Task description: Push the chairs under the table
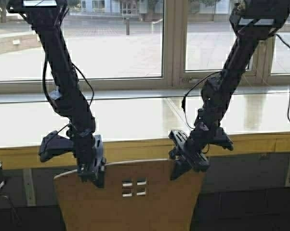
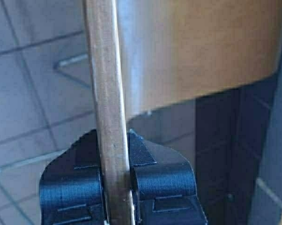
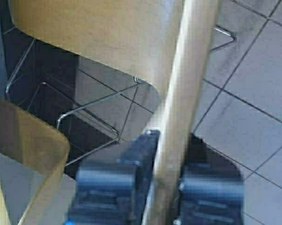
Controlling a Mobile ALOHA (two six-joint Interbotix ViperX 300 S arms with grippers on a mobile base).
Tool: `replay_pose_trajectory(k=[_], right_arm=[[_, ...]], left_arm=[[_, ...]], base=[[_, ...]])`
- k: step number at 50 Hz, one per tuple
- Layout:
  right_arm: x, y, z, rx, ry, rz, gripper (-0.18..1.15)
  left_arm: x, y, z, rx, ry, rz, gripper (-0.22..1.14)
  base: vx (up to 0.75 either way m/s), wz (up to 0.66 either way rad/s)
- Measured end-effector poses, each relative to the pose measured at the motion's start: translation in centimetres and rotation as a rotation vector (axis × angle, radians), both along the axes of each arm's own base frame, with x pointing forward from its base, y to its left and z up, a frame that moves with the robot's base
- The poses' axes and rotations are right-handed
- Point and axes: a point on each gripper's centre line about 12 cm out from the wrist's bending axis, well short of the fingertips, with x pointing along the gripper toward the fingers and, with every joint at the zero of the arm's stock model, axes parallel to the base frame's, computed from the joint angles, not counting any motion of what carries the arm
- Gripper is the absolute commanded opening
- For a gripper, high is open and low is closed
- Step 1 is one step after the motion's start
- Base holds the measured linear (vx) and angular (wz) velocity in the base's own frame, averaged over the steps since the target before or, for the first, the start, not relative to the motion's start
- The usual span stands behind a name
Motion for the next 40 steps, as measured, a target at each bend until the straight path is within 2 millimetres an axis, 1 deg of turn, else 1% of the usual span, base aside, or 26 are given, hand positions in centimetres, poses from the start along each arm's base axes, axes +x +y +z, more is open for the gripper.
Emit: replay_pose_trajectory(k=[20,29,40], right_arm=[[-0.2,0.7,-0.6,0.002,0.002,0.019,0.05],[-1.0,0.4,-0.9,-0.011,0.022,0.028,0.05],[-0.8,0.5,-0.8,-0.011,0.014,0.032,0.05]], left_arm=[[-0.5,0.5,-0.6,0.014,0.013,0.008,0.04],[-0.9,0.5,-0.7,0.017,0.022,0.004,0.04],[-0.9,0.6,-0.8,0.018,0.023,0.006,0.05]], base=[[0.21,0.01],[0.19,0.04],[0.17,0.04]])
